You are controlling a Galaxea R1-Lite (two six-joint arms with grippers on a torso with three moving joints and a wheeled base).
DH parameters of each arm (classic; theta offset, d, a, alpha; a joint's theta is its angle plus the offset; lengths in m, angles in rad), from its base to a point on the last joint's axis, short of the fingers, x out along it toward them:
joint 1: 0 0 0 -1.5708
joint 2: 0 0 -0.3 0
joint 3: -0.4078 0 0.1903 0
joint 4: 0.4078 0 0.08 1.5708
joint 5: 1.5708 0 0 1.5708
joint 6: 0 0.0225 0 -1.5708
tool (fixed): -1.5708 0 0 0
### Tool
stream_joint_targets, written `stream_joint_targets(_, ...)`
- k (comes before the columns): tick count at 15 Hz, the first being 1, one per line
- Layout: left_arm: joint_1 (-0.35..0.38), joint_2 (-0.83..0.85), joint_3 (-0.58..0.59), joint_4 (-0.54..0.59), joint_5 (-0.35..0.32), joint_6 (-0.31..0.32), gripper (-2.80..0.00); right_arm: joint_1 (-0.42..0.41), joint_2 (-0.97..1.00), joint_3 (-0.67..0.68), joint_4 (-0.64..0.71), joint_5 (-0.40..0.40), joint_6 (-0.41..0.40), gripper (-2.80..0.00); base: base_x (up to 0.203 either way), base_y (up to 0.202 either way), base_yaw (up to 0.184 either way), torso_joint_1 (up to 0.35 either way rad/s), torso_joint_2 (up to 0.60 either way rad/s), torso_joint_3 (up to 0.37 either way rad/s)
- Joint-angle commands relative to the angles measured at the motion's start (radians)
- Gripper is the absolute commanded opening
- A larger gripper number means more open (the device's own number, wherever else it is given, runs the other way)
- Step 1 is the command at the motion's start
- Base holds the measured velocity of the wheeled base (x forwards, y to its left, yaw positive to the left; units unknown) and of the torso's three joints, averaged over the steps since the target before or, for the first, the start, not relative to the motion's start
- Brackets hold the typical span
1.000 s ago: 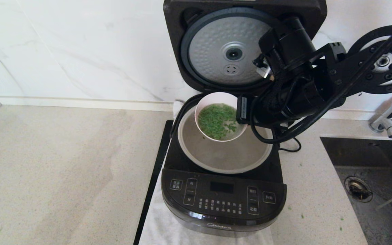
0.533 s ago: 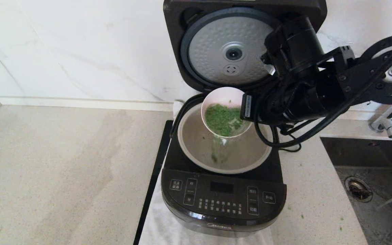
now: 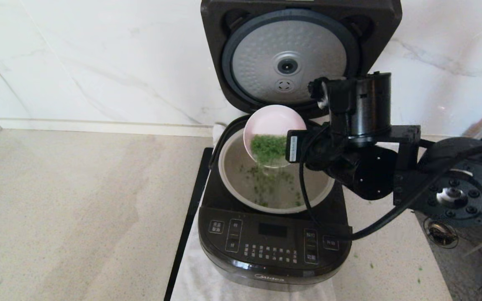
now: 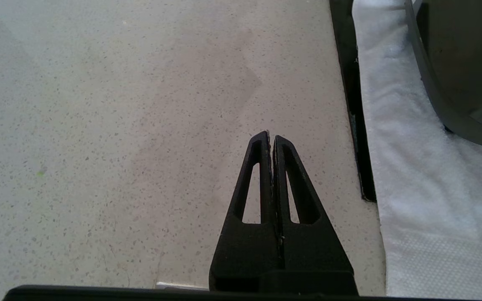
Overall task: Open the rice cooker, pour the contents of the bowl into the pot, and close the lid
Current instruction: Pour the water from the bowl into the rice cooker
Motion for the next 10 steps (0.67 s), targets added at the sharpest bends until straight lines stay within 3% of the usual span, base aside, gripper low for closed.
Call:
stream_joint_targets(1, 0.000, -0.001, 0.002, -0.001, 0.000, 0.000, -2.80, 0.043, -0.029, 0.088, -0.182, -0.051, -0.066, -2.80, 0.000, 0.000, 0.000, 0.000, 0.00, 0.000)
stream_joint_targets(4, 0.000, -0.001, 0.002, -0.001, 0.000, 0.000, -2.80, 0.067, -0.026, 0.181, -0.365, -0.081, -0.160, -2.80, 0.000, 0.000, 0.000, 0.000, 0.00, 0.000)
stream_joint_targets(10, 0.000, -0.001, 0.002, -0.001, 0.000, 0.000, -2.80, 0.076, 0.076, 0.369, -0.934, -0.114, -0.432, -2.80, 0.000, 0.000, 0.000, 0.000, 0.00, 0.000)
